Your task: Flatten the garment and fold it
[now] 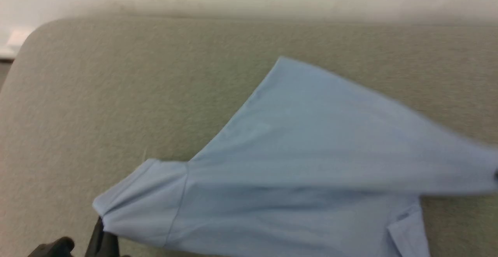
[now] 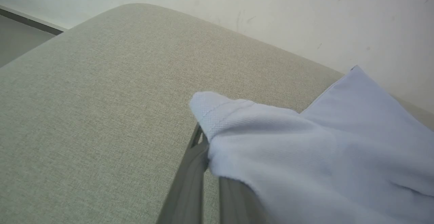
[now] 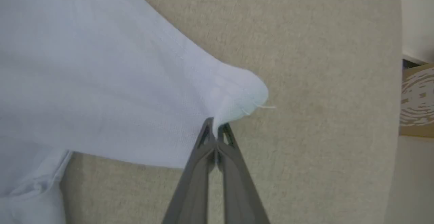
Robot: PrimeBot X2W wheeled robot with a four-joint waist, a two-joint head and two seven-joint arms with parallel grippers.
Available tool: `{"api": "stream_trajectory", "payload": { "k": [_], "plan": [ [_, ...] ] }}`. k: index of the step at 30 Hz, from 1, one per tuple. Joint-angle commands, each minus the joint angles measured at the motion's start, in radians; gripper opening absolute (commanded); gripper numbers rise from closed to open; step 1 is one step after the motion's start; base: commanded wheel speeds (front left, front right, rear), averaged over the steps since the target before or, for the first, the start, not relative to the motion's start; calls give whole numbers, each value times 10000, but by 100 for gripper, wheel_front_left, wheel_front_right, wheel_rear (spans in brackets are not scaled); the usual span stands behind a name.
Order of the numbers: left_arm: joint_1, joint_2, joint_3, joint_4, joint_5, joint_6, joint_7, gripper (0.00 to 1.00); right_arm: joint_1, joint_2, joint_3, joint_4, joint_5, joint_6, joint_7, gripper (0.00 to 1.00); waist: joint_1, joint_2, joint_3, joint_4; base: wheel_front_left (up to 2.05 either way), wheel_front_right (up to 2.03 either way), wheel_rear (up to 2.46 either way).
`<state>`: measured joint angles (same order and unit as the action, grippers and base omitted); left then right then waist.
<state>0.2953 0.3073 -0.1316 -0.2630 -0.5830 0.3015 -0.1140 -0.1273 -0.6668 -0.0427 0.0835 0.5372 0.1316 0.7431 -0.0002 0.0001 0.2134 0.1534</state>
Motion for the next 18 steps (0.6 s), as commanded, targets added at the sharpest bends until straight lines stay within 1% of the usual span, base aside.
{"api": "stream_trajectory", "payload": {
  "k": [1, 3, 6, 8, 11, 13, 15, 18],
  "plan": [
    [179, 95, 126, -11, -79, 102, 19, 0, 540, 260, -165, -299, -32, -9, 85, 0, 2, -1, -1123, -1260, 0, 0, 0],
    [451, 193, 345, -16, -155, 203, 56, 0, 2007, 796, -723, -1162, -164, -9, 345, 0, 2, -1, -1289, -1581, 0, 0, 0],
    [764, 308, 571, -23, -272, 291, 147, 0, 3873, 1777, -1365, -2407, -279, -9, 771, 0, 2, -1, -1373, -1976, 0, 0, 0],
    [882, 353, 676, 6, -343, 326, 193, 0, 4931, 2466, -1542, -3032, -369, -9, 1170, 0, 2, -1, -1398, -2160, 0, 0, 0],
    [942, 388, 761, 61, -397, 373, 234, 0, 6017, 3521, -1690, -3692, -329, -9, 1665, 0, 2, -1, -1370, -2355, 0, 0, 0],
    [945, 420, 752, 105, -397, 385, 285, 0, 6455, 4071, -1809, -3964, -274, -9, 1912, 35, 2, -1, -1359, -2417, 0, 0, 0],
    [932, 440, 738, 123, -396, 394, 319, 0, 6482, 4409, -1914, -4351, -218, -9, 1650, 100, 2, -1, -1328, -2453, 0, 0, 0],
    [897, 443, 675, 98, -365, 417, 355, 0, 5872, 4591, -2082, -4807, -243, -9, 410, 100, 2, -1, -1277, -2444, 0, 0, 0]
  ]
}}
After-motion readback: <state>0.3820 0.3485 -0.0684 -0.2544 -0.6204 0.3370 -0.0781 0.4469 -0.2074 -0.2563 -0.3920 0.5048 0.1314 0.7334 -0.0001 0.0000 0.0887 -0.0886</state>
